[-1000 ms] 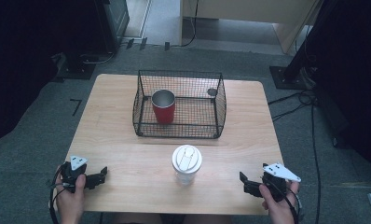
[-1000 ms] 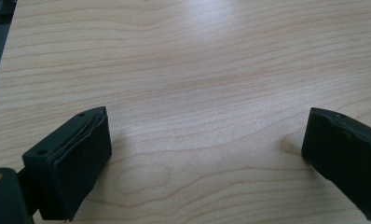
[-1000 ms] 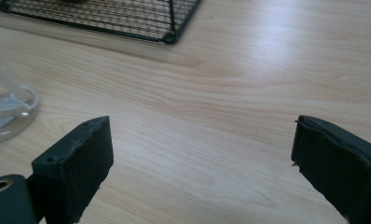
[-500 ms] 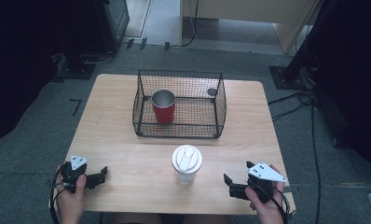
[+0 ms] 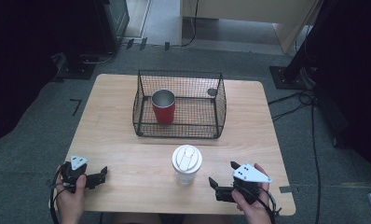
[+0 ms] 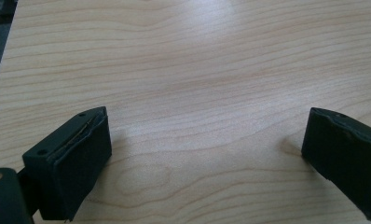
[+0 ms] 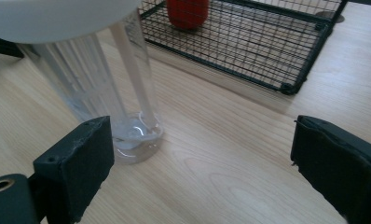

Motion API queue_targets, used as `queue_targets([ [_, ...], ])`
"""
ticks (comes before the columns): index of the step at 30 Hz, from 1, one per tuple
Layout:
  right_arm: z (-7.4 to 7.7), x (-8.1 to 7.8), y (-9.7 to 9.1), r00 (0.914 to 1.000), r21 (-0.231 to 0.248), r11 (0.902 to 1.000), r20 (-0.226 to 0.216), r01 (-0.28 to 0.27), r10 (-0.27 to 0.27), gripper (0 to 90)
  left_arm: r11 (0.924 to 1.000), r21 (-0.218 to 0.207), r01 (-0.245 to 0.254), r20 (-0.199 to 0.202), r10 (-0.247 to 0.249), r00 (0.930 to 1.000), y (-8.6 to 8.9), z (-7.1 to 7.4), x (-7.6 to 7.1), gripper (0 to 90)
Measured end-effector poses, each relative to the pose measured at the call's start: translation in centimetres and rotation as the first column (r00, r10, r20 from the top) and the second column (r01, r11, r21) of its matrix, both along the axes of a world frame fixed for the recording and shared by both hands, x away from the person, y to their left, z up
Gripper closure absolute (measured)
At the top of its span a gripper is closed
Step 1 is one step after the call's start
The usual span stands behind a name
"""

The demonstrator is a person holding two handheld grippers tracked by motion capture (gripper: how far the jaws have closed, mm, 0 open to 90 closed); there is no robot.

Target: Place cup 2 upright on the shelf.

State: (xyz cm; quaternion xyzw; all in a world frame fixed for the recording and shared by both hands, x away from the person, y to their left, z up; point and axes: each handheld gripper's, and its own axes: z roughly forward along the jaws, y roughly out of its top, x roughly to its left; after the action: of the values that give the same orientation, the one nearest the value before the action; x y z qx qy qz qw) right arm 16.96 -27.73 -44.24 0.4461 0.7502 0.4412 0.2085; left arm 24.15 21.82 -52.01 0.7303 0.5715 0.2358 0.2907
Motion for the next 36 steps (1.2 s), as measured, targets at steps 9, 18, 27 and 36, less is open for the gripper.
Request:
queue_targets([
  [9, 0.2, -0.2, 2.2, 0.9979, 0.028, 0.9975, -0.002, -0.065, 0.065, 6.1, 1.0000, -0.003, 0.005, 0.001, -0.005, 1.0000, 0.0, 0.0, 0.0, 2.1],
  [18, 0.4, 0.0, 4.2, 0.9937, 0.040, 0.9929, 0.000, -0.112, 0.112, 6.1, 1.0000, -0.003, 0.005, 0.002, -0.005, 1.0000, 0.0, 0.0, 0.0, 2.1],
  [27, 0.6, 0.5, 5.4, 0.9933, 0.064, 0.9913, -0.002, -0.115, 0.116, 6.1, 1.0000, -0.005, 0.004, 0.003, -0.004, 1.0000, -0.1, 0.0, 0.0, 2.1],
  [36, 0.8, 0.9, 6.6, 0.9959, 0.116, 0.9893, -0.001, -0.089, 0.090, 6.1, 1.0000, -0.003, 0.005, 0.002, -0.005, 1.0000, 0.0, 0.0, 0.0, 2.1],
])
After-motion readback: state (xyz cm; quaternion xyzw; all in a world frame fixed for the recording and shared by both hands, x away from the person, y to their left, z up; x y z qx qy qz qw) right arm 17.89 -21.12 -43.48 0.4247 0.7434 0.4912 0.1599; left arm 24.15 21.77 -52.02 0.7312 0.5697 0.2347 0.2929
